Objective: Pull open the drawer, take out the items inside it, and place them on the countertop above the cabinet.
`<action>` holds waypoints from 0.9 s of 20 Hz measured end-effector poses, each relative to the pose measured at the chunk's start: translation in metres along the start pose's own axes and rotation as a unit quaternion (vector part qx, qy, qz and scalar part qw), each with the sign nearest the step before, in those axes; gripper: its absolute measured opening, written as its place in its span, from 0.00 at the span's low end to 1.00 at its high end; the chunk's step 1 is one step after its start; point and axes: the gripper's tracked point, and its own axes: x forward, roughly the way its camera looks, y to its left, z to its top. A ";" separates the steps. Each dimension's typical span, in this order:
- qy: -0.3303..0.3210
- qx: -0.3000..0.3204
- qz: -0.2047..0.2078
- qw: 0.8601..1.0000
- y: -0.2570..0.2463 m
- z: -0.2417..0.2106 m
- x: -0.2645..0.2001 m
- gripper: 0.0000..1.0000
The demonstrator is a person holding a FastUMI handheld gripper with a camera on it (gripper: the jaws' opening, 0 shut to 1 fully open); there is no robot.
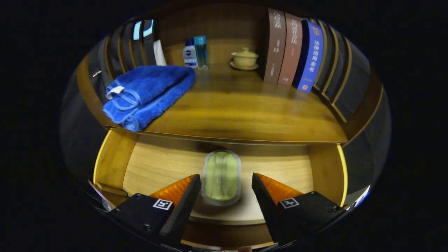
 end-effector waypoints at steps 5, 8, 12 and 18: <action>0.037 0.024 -0.010 0.999 0.003 -0.011 0.033 0.59; 0.028 0.030 -0.013 0.999 0.002 -0.003 0.031 0.19; 0.032 0.031 0.001 0.999 0.011 -0.003 0.010 0.19; 0.030 0.050 0.067 0.996 0.035 0.023 -0.074 0.19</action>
